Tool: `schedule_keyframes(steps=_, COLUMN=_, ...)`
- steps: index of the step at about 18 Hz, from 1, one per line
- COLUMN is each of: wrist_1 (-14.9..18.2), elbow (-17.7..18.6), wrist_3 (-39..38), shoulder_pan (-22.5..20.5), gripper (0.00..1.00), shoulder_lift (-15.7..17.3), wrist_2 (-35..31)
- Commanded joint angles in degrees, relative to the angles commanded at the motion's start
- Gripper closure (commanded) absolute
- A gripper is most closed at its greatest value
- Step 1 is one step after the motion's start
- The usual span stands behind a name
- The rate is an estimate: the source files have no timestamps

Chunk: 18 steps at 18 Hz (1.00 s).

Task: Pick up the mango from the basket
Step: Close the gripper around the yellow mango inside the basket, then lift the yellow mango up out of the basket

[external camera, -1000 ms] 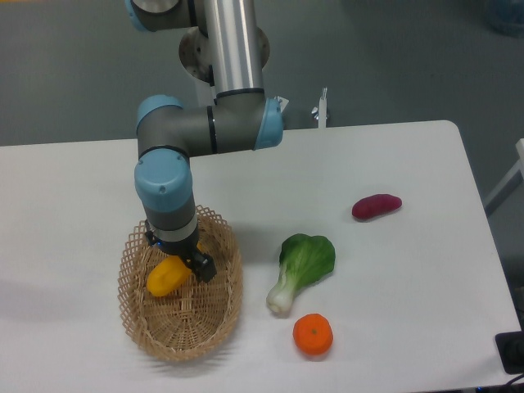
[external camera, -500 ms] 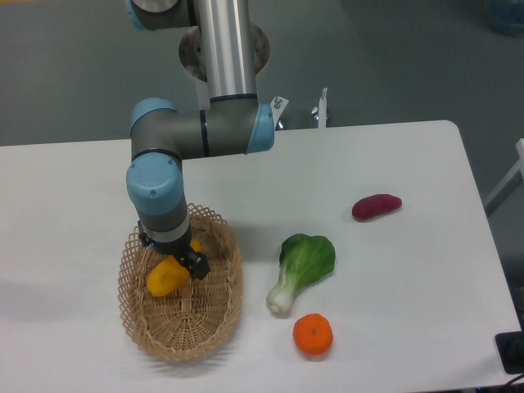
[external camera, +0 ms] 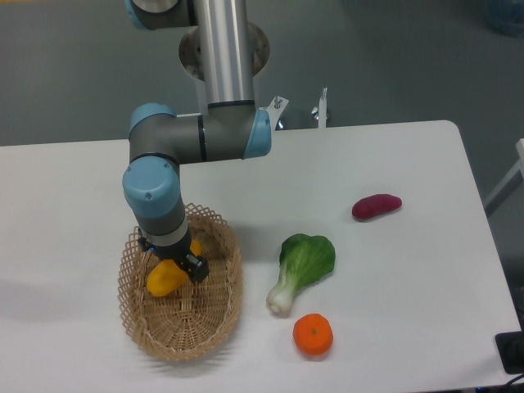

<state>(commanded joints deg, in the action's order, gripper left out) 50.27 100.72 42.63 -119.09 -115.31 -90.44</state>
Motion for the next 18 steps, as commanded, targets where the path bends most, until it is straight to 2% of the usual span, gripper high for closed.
schedule_keyframes(steps=4, wrist_1=-0.18, elbow=-0.09, wrist_3=-0.09, shoulder_pan=0.00, gripper=0.62, shoulder_lift=0.09, wrist_2=0.00)
schedule_keyframes(steps=11, wrist_1=0.09, elbow=-1.66, wrist_3=0.70, shoulder_pan=0.00, gripper=0.62, shoulder_lift=1.31, wrist_2=0.35)
schedule_keyframes(steps=14, wrist_1=0.79, elbow=-4.73, wrist_3=1.05, shoulder_pan=-1.40, gripper=0.59, shoulder_lift=2.63, wrist_2=0.53)
schedule_keyframes(steps=17, wrist_1=1.40, elbow=-8.25, wrist_3=3.16, shoulder_pan=-4.56, gripper=0.57, shoulder_lift=4.13, wrist_2=1.05)
schedule_keyframes(steps=18, wrist_1=2.62, elbow=-9.48, wrist_3=3.60, shoulder_pan=-5.61, gripper=0.57, shoulder_lift=4.30, wrist_2=1.75)
